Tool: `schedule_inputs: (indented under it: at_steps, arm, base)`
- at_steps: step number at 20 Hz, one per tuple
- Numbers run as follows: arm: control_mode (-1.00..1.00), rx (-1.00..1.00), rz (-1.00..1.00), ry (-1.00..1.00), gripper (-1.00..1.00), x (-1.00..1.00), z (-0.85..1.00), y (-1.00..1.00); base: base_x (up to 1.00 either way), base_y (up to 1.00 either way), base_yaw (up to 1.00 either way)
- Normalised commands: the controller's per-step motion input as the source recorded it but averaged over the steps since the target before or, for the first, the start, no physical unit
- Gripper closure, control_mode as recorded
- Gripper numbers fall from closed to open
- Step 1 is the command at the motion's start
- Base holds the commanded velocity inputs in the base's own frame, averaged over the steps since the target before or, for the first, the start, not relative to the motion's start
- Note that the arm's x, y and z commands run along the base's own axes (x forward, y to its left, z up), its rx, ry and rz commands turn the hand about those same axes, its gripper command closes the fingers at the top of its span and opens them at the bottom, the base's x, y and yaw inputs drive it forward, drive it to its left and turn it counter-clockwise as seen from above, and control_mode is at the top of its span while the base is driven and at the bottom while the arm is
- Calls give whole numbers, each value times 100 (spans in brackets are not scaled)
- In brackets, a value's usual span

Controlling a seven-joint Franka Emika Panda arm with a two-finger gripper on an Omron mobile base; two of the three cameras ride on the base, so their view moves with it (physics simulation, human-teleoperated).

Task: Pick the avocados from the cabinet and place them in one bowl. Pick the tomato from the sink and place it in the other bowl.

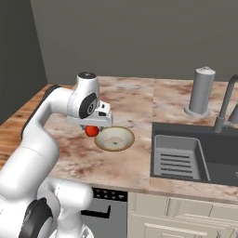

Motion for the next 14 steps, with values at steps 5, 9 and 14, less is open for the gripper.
schedule_inputs:
  at_steps: [5,9,14]
  arm:
    - [100,0,0,0,100,0,0,0]
    - [100,0,0,0,100,0,0,0]
    - [100,0,0,0,100,0,0,0]
  base:
    - [0,0,0]
    - [27,3,0]
    - [54,0,0]
